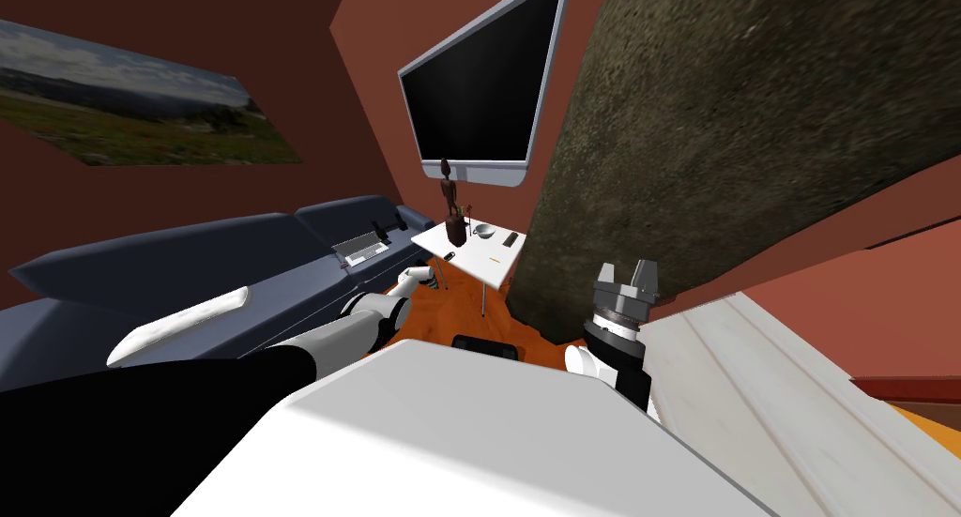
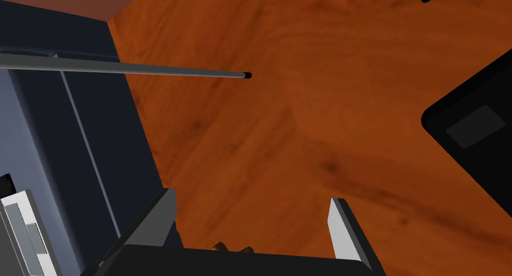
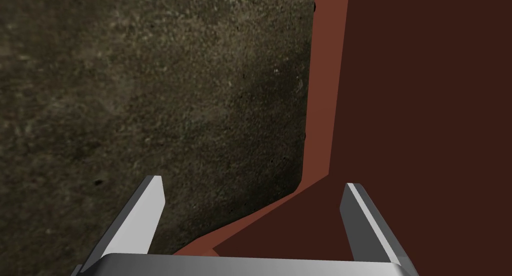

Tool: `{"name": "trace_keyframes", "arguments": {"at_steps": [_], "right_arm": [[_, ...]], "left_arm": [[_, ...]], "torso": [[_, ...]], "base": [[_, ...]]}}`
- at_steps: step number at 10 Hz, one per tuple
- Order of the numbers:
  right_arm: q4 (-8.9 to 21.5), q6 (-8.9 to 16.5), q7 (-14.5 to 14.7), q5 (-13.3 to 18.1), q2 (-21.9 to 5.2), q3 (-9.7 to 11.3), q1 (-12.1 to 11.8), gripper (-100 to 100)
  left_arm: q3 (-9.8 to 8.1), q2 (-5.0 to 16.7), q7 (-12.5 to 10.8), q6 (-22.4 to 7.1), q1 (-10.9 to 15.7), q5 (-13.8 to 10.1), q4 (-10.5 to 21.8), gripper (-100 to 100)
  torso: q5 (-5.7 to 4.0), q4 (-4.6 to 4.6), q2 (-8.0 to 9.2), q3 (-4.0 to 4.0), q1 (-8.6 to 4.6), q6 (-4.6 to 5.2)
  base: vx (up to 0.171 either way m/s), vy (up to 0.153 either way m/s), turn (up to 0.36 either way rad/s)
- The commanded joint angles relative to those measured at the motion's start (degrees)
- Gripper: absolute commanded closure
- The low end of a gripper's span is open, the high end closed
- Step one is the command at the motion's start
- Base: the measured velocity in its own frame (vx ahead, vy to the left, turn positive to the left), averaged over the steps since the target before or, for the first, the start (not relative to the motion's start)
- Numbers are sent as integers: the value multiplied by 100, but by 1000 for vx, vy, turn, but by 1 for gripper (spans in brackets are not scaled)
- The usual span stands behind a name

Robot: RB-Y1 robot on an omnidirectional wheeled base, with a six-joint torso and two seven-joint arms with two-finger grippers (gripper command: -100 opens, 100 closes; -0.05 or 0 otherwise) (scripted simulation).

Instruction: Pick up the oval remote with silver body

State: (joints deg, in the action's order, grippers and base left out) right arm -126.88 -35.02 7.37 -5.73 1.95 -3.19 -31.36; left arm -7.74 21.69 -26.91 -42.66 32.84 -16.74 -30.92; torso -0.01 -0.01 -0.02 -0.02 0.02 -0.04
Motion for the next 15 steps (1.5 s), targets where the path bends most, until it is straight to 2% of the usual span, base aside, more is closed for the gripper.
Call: {"name": "trace_keyframes", "arguments": {"at_steps": [1,3,4,5,6,7,8,10,11,12,13,14,15], "right_arm": [[0,0,0,0,0,0,0,0],[0,0,0,0,0,0,0,0],[0,0,0,0,0,0,0,0],[0,0,0,0,0,0,0,0],[0,0,0,0,0,0,0,0],[0,0,0,0,0,0,0,0],[0,0,0,0,0,0,0,0],[0,0,0,0,0,0,0,0],[0,0,0,0,0,0,0,0],[0,0,0,0,0,0,0,0],[0,0,0,0,0,0,0,0],[0,0,0,0,0,0,0,0],[0,0,0,0,0,0,0,0]], "left_arm": [[-31,67,-198,-286,227,44,96,-100],[-31,67,-198,-434,227,44,96,-100],[-66,132,-375,-636,460,84,220,-100],[-66,132,-375,-782,460,84,220,-100],[-104,196,-545,-999,672,128,341,-100],[-104,196,-545,-1120,693,128,341,-100],[-145,259,-709,-1336,902,173,456,-100],[-145,259,-709,-1448,922,173,456,-100],[-188,320,-867,-1682,1147,219,566,-100],[-188,320,-867,-1762,1147,219,566,-100],[-232,378,-1017,-1961,1365,264,671,-100],[-232,378,-1017,-2062,1365,264,671,-100],[-276,431,-1159,-2247,1572,308,769,-100]], "torso": [[0,0,0,0,0,0],[0,0,-2,-1,-1,0],[0,0,-1,0,0,0],[-1,1,-2,-1,-1,1],[0,0,-3,-1,-1,0],[-1,0,-6,-3,-2,1],[0,-1,-6,-4,-1,0],[0,-2,-8,-5,-2,0],[0,-2,-3,-2,0,-1],[-1,-1,-7,-3,-1,1],[0,-2,-7,-4,-2,0],[-1,-2,-12,-6,-4,1],[0,-3,-11,-7,-3,0]], "base": [[7,-4,-14],[8,-2,-6],[9,-5,-10],[13,-5,-10],[23,-7,-16],[21,-3,-11],[28,-6,-15],[18,-4,-5],[23,-4,-17],[26,-5,-13],[38,-9,-20],[36,-6,-12],[37,-8,-21]]}}
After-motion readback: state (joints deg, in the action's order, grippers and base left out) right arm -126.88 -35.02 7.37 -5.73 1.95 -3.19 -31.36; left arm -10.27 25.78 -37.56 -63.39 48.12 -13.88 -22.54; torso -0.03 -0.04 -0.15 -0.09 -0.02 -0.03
